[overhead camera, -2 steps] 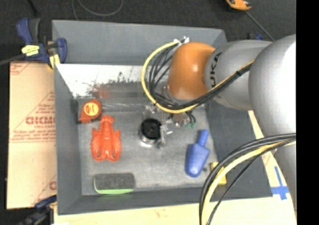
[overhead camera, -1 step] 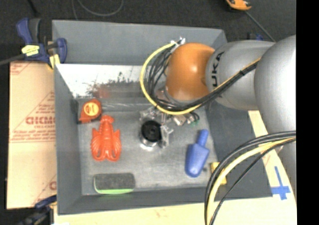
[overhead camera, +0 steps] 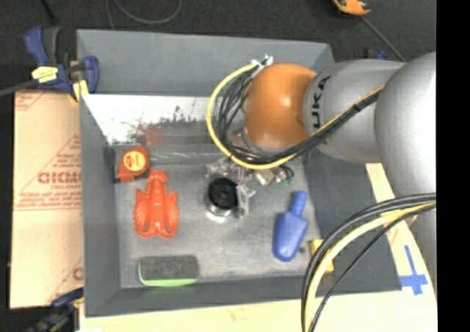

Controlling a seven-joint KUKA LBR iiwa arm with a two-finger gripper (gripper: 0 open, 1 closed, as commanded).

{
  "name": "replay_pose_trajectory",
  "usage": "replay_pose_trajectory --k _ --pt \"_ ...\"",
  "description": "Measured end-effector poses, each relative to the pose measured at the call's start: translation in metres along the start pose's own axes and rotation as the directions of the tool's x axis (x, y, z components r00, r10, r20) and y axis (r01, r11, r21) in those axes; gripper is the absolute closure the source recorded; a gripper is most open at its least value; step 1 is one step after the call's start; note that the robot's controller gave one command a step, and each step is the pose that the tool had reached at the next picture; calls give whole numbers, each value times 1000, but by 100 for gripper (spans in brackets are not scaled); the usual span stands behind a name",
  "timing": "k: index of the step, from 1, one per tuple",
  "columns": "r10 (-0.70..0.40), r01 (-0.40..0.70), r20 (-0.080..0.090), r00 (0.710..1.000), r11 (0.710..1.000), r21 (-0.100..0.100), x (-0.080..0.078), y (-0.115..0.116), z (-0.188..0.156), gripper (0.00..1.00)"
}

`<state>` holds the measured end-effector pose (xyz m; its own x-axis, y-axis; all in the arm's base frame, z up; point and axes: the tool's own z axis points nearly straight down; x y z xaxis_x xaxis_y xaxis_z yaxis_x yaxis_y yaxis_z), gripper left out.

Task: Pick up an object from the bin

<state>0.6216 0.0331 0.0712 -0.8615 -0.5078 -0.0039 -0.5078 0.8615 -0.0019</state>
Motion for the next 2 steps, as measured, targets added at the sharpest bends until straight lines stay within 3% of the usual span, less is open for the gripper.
replay_pose_trajectory --k 2 --pt "-25 25 -1 1000 1000 0 -6 6 -17 100"
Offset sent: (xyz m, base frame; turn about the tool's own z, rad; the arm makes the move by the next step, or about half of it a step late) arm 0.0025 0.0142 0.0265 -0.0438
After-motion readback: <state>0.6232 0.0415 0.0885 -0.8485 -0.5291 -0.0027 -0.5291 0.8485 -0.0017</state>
